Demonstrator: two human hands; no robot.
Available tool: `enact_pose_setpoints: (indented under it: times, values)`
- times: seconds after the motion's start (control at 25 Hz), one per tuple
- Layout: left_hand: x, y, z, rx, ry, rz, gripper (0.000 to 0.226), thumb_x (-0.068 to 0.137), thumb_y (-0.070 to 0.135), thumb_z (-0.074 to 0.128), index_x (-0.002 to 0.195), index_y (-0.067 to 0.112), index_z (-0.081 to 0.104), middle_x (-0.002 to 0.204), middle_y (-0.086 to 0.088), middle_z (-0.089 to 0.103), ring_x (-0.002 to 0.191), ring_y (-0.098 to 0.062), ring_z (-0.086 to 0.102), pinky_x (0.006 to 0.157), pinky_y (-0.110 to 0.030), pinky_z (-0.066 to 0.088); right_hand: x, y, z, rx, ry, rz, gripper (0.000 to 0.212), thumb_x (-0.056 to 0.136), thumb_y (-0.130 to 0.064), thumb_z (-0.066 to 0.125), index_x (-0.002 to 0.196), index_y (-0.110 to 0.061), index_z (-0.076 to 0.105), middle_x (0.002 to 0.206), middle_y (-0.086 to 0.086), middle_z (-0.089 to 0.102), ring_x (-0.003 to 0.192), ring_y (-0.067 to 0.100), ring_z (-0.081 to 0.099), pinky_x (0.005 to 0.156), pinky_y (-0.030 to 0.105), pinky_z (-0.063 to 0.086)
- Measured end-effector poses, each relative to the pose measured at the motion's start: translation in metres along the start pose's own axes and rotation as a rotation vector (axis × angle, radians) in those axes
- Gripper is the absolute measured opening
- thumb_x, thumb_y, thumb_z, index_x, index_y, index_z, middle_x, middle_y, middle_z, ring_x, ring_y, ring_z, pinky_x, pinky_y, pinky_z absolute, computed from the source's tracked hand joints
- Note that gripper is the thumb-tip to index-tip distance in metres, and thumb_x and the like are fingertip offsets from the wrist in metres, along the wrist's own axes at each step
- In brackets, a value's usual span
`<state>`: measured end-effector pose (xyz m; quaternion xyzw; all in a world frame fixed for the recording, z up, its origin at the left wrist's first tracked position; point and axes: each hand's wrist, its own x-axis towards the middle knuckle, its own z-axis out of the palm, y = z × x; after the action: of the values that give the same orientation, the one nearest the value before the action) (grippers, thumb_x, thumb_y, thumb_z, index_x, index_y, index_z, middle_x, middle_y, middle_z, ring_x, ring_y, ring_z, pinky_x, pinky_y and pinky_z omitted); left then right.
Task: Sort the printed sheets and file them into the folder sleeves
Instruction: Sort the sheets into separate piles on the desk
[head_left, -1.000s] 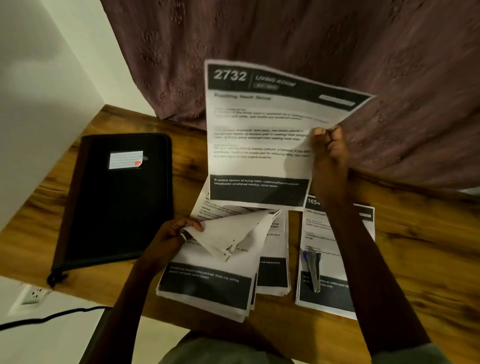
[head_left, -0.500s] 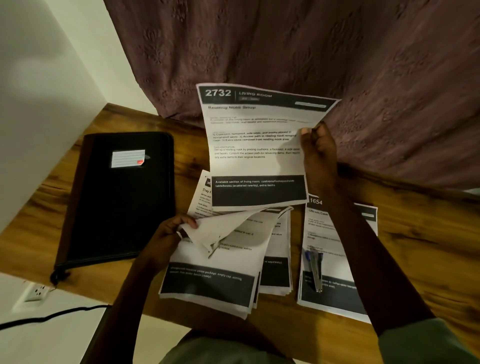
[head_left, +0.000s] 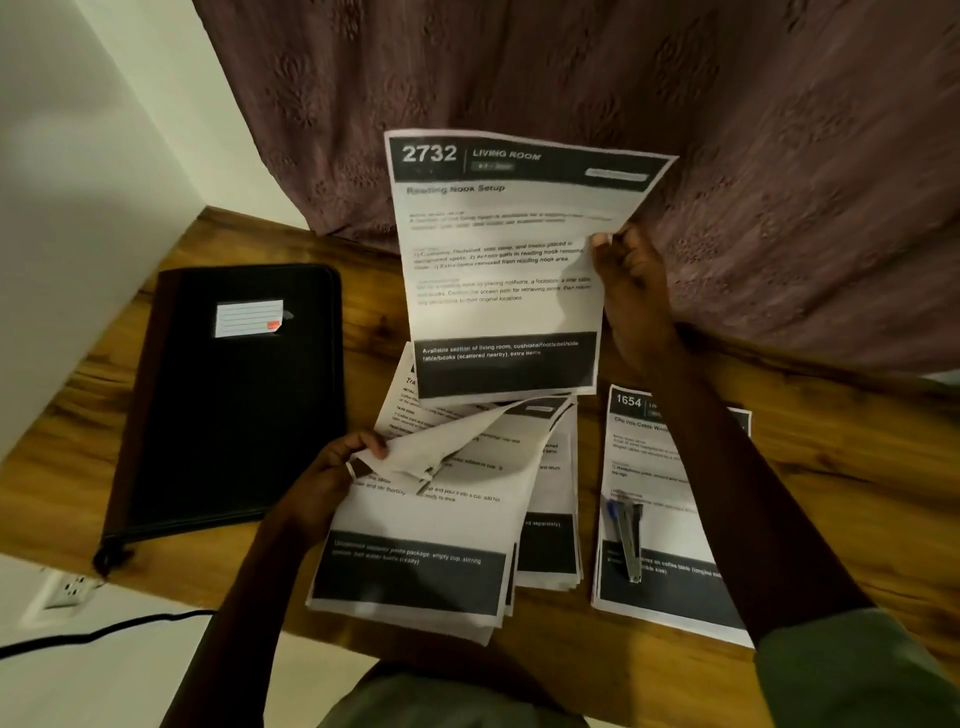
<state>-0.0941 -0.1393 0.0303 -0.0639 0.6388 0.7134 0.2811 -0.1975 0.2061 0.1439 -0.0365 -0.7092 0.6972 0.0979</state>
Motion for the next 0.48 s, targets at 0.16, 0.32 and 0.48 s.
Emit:
enact_pose_setpoints:
  times: [0.16, 0.32, 0.48]
  values:
    - [-0.002, 0.003, 0.000, -0.268, -0.047, 0.029, 0.034, 0.063, 0.038, 0.090, 0.080, 0.021, 0.066, 0.107, -0.007, 0.072, 0.087, -0.027, 0.072, 0.066, -0.035, 0.062, -0.008, 0.016, 0.004, -0.106, -0.125, 0.145, 0.026, 0.100, -0.034, 0.053, 0.124, -0.026, 0.058, 0.127, -0.002, 0.066, 0.114, 0.021, 0.065, 0.093, 0.051, 0.053]
    - [0.001, 0.004, 0.009, -0.354, 0.107, 0.060, 0.018, 0.103, 0.002, 0.037, 0.092, 0.009, 0.049, 0.093, -0.004, 0.074, 0.077, -0.020, 0.073, 0.061, -0.031, 0.062, -0.040, 0.030, 0.004, -0.240, -0.078, 0.366, 0.021, 0.099, -0.035, 0.054, 0.117, -0.028, 0.061, 0.111, -0.006, 0.071, 0.096, 0.015, 0.071, 0.084, 0.043, 0.059]
    - [0.006, 0.002, 0.012, -0.282, 0.208, 0.046, 0.009, 0.103, 0.011, 0.044, 0.101, 0.010, 0.052, 0.089, -0.005, 0.071, 0.068, -0.017, 0.070, 0.057, -0.028, 0.060, -0.094, 0.055, 0.016, -0.306, -0.007, 0.623, 0.008, 0.099, -0.033, 0.054, 0.098, -0.028, 0.061, 0.104, 0.005, 0.067, 0.096, 0.026, 0.066, 0.086, 0.046, 0.055]
